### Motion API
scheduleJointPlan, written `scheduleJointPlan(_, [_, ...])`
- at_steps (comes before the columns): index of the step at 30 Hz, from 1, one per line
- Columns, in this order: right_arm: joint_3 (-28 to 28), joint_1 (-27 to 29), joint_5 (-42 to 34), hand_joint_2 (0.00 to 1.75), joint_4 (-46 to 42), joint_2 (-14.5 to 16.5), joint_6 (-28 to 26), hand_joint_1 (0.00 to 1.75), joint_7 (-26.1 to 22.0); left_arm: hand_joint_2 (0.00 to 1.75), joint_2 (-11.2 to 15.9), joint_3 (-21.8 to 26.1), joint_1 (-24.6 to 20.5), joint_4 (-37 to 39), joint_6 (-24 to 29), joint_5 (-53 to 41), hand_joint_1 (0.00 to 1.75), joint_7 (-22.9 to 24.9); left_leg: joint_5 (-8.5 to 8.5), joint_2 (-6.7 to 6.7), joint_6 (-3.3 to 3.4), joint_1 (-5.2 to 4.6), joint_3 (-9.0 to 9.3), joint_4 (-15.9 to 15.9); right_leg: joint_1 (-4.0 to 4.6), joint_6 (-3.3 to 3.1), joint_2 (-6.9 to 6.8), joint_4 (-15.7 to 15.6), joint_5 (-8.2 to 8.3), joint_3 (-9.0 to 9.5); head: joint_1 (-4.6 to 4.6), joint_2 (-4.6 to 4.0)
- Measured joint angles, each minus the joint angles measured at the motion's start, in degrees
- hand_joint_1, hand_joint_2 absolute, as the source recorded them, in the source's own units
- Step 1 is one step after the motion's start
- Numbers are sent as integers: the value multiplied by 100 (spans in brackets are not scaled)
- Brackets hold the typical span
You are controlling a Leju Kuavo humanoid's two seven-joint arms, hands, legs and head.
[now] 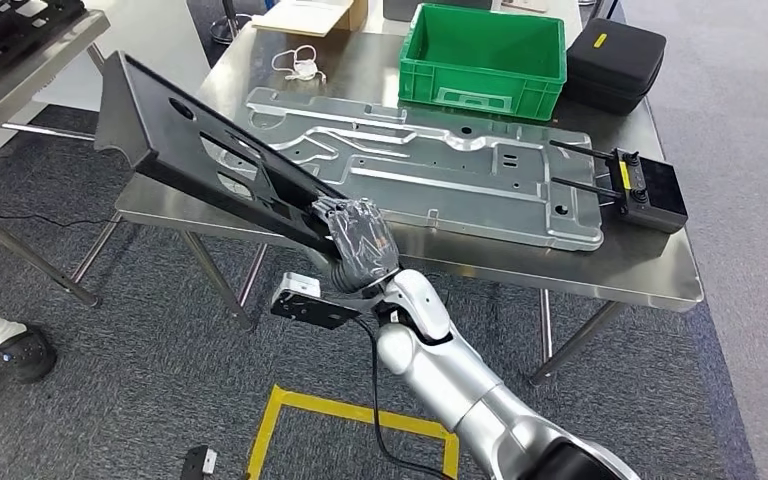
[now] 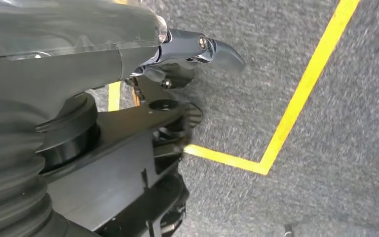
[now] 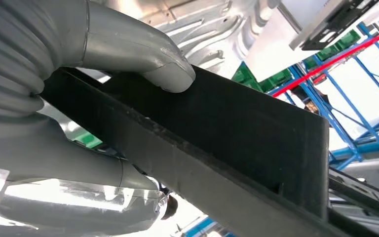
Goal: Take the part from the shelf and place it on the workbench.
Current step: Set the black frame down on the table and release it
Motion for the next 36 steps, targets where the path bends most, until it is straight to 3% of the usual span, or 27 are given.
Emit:
scheduleJointPlan(1, [0,-62,-3,175,98,14,-1,175,1,175,-1,0,-1,0,1,-5,0,10,-75,0,-7,0,-156,288,11,-8,1,6,-8,5,0,0])
scheduleJointPlan(2, [0,-109,-7,175,192,27,-9,175,-3,175,-1,0,0,0,1,-7,0,16,-40,0,-13,0,-225,382,18,-13,7,16,-17,8,0,0])
scheduleJointPlan(3, [-1,-152,-9,175,283,45,-20,175,-9,175,-1,0,-2,0,2,-8,0,20,110,1,-15,1,-181,241,21,-10,17,32,-29,13,0,0])
scheduleJointPlan(5, [-2,-258,2,175,447,92,-47,175,-21,175,1,0,-15,0,2,-9,0,20,538,0,0,4,132,-493,19,14,42,92,-75,12,1,0])
scheduleJointPlan(6, [-2,-323,22,175,527,116,-64,175,-21,175,1,0,-24,1,1,-9,0,19,670,-3,16,1,279,-833,27,36,55,141,-101,-9,1,0])
scheduleJointPlan(8, [-2,-434,76,175,683,161,-100,175,-12,175,1,0,-36,1,0,-10,0,17,731,-15,62,-13,396,-1132,40,81,65,207,-128,-62,2,0])
scheduleJointPlan(11, [-2,-537,144,175,867,232,-124,175,25,175,-8,0,-40,-1,2,-9,0,11,743,-22,146,-12,413,-1173,35,156,60,258,-169,-98,3,0])
scheduleJointPlan(13, [-2,-604,157,175,960,272,-149,175,73,175,-18,0,-54,-1,2,-5,0,-2,757,-17,200,10,442,-1208,12,234,42,628,-388,-263,3,0])
scheduleJointPlan(15, [-2,-646,141,175,1051,290,-171,175,113,175,-20,1,-60,-1,2,-1,0,-13,751,-16,226,12,451,-1212,-31,301,21,1389,-725,-642,4,0])
scheduleJointPlan(16, [-2,-654,128,175,1096,291,-178,175,122,175,-19,1,-57,-1,2,0,0,-15,747,-16,230,12,453,-1212,-52,320,13,1719,-825,-827,4,0])
scheduleJointPlan(17, [-2,-655,115,175,1138,292,-192,175,121,175,-19,2,-53,-1,2,0,0,-18,742,-16,234,14,456,-1211,-69,333,5,1873,-820,-931,4,0])
scheduleJointPlan(18, [-2,-656,103,175,1174,294,-216,175,111,175,-19,2,-52,-1,2,-1,0,-22,736,-17,238,19,465,-1210,-88,354,-1,1789,-698,-917,3,0])
scheduleJointPlan(19, [-2,-659,95,175,1200,298,-255,175,97,175,-19,2,-52,-1,2,-2,0,-27,726,-18,241,27,480,-1208,-111,388,-8,1476,-483,-782,3,0])
scheduleJointPlan(21, [-2,-678,99,175,1233,311,-370,175,59,175,-16,3,-59,-1,2,-7,0,-36,696,-27,225,25,504,-1194,-156,506,-25,605,-87,-372,3,0])
scheduleJointPlan(23, [-2,-701,121,175,1255,328,-468,175,31,175,-9,4,-64,-1,1,-15,0,-39,675,-36,194,0,503,-1186,-166,485,-21,155,30,-160,1,0])
scheduleJointPlan(25, [-3,-715,141,175,1265,339,-513,175,16,175,-5,4,-65,-1,-3,-24,0,-37,672,-34,166,-8,501,-1196,-140,390,-1,133,20,-153,-1,0])
scheduleJointPlan(36, [12,-1014,443,175,1259,351,-507,175,316,175,-14,4,-88,-1,-43,-113,0,-14,697,-23,95,20,522,-1247,-82,333,15,147,18,-166,0,0])
